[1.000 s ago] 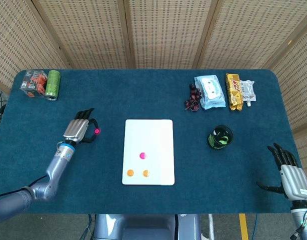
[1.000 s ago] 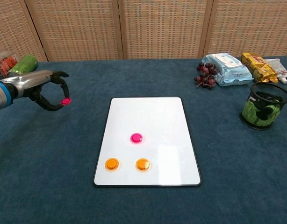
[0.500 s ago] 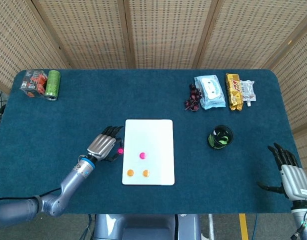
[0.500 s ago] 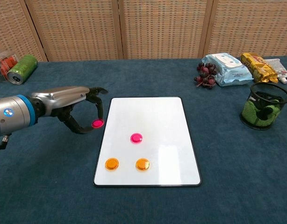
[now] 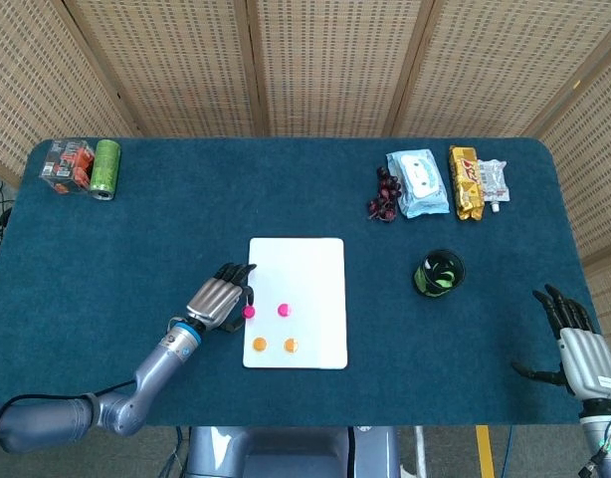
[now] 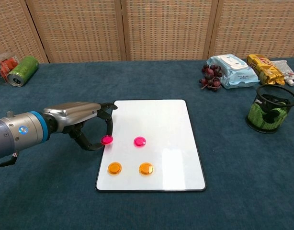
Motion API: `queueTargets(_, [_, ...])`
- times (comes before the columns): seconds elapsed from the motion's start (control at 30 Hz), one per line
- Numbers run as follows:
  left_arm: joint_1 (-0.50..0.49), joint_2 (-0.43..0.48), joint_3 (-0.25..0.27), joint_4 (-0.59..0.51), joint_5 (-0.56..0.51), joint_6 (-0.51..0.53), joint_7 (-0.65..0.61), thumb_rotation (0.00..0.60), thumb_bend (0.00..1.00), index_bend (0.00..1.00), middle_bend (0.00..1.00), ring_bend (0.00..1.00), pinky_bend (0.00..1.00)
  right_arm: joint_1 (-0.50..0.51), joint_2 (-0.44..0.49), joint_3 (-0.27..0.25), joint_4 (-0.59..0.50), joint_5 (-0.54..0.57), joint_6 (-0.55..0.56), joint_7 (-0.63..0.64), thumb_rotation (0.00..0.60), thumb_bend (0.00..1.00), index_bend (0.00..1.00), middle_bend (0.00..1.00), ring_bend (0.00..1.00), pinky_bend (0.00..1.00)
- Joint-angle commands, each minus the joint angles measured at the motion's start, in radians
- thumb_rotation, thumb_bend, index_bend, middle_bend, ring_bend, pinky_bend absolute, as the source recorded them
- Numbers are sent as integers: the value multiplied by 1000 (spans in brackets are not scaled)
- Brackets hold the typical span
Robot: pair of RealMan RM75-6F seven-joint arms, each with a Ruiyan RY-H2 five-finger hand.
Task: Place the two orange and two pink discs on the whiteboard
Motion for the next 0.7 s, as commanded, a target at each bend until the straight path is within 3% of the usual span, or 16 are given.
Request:
queueTargets(0.03, [-2, -3, 1, 4, -3, 1, 1, 600, 375, 560, 0, 0, 0, 0, 0, 0, 0, 0, 0, 0, 600, 0, 21, 0, 0, 0])
queueTargets(0.7, [-29, -57, -11, 67, -20, -7, -3, 600, 375, 560, 0, 0, 0, 0, 1, -1, -1, -1, -1, 6, 600, 0, 21, 0, 0, 0])
